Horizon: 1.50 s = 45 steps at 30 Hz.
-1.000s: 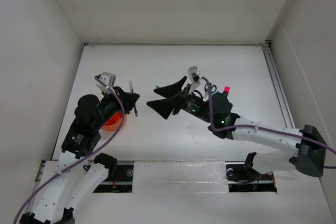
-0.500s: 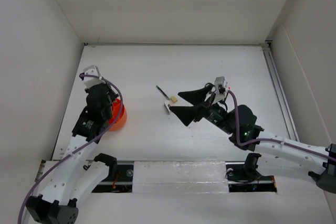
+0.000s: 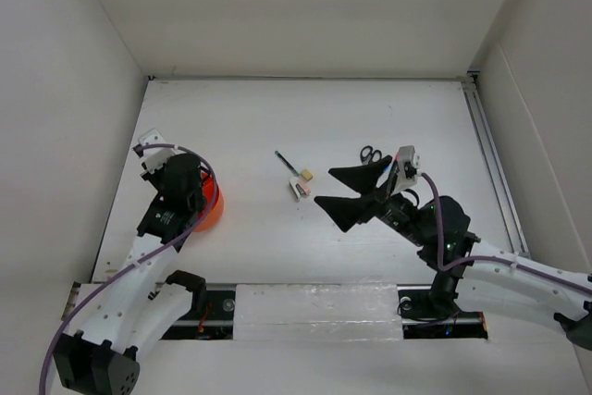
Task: Sort the stationery into containers
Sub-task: Place the pen in the storage box.
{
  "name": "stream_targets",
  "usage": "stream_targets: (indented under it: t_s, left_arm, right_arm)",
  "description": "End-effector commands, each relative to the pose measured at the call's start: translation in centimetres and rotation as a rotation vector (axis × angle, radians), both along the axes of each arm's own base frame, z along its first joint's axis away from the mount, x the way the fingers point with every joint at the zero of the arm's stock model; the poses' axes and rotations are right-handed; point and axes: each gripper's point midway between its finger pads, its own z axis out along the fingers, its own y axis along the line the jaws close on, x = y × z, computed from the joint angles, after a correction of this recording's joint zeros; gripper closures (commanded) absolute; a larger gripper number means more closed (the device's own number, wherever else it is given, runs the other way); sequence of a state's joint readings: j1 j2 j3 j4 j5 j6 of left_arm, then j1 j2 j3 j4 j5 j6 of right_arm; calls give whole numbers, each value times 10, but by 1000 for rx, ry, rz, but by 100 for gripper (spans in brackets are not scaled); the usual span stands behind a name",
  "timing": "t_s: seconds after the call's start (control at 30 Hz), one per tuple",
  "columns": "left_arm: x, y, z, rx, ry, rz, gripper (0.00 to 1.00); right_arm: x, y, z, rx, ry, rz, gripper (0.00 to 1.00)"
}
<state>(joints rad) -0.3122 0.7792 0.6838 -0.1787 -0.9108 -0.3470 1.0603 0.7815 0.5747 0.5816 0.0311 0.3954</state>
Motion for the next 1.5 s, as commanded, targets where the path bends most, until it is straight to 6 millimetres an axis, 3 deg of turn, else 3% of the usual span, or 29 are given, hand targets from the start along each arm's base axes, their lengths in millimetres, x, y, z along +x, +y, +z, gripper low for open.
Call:
stream_targets:
  t_s: [0.0, 0.1, 0.47, 0.63, 0.9, 1.47]
  left_arm:
    - [-6, 12, 8, 24, -61, 71, 100]
    - [-2, 8, 6, 20, -59, 38, 100]
    - [16, -5, -31, 36, 82, -12, 100]
    - [20, -4, -30, 34, 63, 9, 100]
    - [25, -8, -44, 40, 125, -7, 100]
    - [17, -11, -54, -28, 148, 7, 100]
  right_arm:
    - [-2, -9, 9, 22, -46, -9, 2]
    - [-4, -13, 9, 22, -55, -13, 2]
    - [-6, -21, 11, 33, -76, -19, 1]
    - [-10, -19, 11, 29, -83, 0, 1]
    - [-12, -23, 12, 34, -96, -4, 1]
    - [-16, -36, 22, 53, -122, -21, 1]
